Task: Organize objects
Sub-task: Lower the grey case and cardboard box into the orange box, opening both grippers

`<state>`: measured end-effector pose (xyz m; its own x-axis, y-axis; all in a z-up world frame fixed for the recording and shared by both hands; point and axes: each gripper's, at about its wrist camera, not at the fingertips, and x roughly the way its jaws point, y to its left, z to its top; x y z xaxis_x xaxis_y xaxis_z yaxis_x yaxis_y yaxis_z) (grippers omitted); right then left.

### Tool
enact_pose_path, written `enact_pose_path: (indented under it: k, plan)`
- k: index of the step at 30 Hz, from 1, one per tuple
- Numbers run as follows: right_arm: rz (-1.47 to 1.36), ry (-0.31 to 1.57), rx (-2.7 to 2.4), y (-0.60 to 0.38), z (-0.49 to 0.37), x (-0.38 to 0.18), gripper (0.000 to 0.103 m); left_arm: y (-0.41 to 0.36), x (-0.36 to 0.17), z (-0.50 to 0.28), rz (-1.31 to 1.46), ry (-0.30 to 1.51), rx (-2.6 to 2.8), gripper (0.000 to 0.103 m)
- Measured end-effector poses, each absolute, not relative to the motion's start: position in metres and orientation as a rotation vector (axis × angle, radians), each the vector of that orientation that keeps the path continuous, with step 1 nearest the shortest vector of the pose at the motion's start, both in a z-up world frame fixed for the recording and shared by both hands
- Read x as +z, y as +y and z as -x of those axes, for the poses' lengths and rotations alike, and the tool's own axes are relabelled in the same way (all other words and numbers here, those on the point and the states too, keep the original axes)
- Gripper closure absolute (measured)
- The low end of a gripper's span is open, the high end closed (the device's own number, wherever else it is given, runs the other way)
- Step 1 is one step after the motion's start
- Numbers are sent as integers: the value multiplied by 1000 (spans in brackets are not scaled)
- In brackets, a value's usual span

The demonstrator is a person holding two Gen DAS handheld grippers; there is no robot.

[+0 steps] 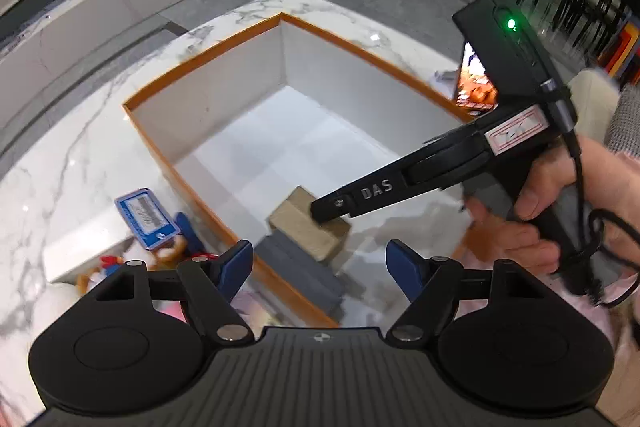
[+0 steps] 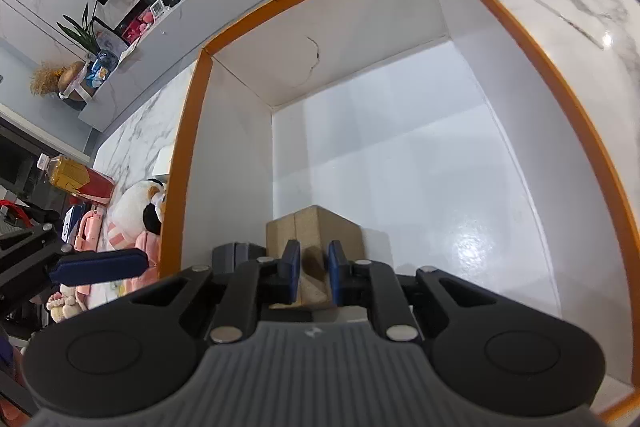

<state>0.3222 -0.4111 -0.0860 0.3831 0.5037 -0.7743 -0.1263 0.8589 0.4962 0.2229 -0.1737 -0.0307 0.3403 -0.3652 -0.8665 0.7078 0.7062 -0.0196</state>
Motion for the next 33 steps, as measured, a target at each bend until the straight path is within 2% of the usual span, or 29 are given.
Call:
enact_pose_path:
  k: [5, 12, 15, 29, 33]
  plan:
    - [-378, 1128, 416, -411, -324, -88, 84, -185, -38, -230, -512, 975, -799, 19]
    - [-340, 1097, 410, -414, -341, -76, 77, -204, -57, -252, -612, 1036, -850, 39]
    - [-360, 1123, 406, -410, -356, -83, 70, -209, -67, -262, -628, 1086, -861, 39]
    - [-435, 1267, 459, -406, -364, -109, 71, -216, -81, -283, -603, 1333, -1017, 38]
    - [-467, 1330, 457, -412, -357, -114, 71, -214, -81, -276, -590, 1356, -1048, 38]
